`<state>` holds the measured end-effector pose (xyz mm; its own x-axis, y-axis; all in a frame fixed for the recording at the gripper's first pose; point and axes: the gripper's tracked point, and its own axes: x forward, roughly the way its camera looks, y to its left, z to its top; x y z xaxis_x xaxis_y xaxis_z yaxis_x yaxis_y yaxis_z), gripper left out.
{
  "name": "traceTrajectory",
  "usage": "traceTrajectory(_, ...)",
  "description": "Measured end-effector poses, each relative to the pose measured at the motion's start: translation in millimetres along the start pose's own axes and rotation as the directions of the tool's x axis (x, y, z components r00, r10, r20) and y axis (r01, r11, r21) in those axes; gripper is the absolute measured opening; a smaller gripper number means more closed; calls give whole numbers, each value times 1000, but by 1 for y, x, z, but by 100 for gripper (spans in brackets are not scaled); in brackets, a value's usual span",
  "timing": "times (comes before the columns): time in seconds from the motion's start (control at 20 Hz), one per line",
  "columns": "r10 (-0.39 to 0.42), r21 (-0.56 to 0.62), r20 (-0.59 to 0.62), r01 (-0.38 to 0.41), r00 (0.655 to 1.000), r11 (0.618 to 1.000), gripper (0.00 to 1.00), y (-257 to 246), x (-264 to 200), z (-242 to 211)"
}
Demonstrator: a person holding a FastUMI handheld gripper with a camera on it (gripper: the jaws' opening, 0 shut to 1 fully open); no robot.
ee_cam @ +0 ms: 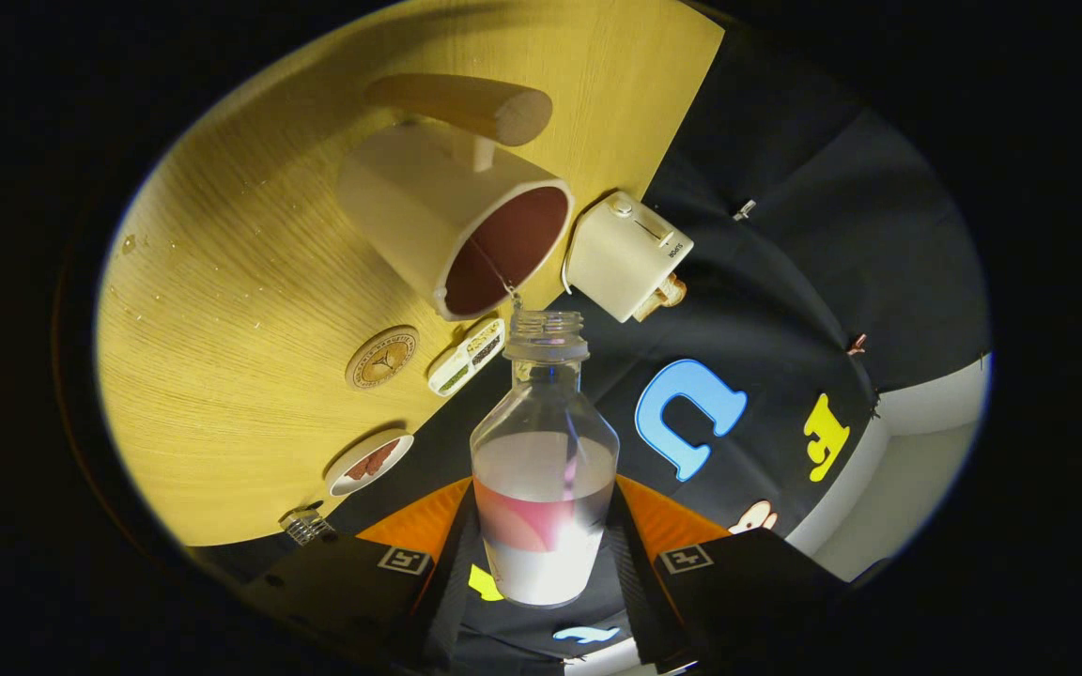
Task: Take the bottle from table, then pour the juice into the cup, finally place the bottle on the coaster
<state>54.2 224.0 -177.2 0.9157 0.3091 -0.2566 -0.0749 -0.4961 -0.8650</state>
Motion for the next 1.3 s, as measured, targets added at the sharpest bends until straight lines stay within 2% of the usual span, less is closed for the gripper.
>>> traceTrajectory(0.45,-36,-36,18,37,999,999,72,-5,-1,2)
traceTrajectory(0.9,-19,-7,10,19,1000,1000,73,-3,1,2)
traceTrajectory(1.1,23,164,-13,-21,1000,986,73,9,-1,3)
traceTrajectory(1.2,72,276,-30,-61,997,959,73,20,-5,4)
traceTrajectory(1.3,117,404,-46,-89,992,910,73,30,-9,4)
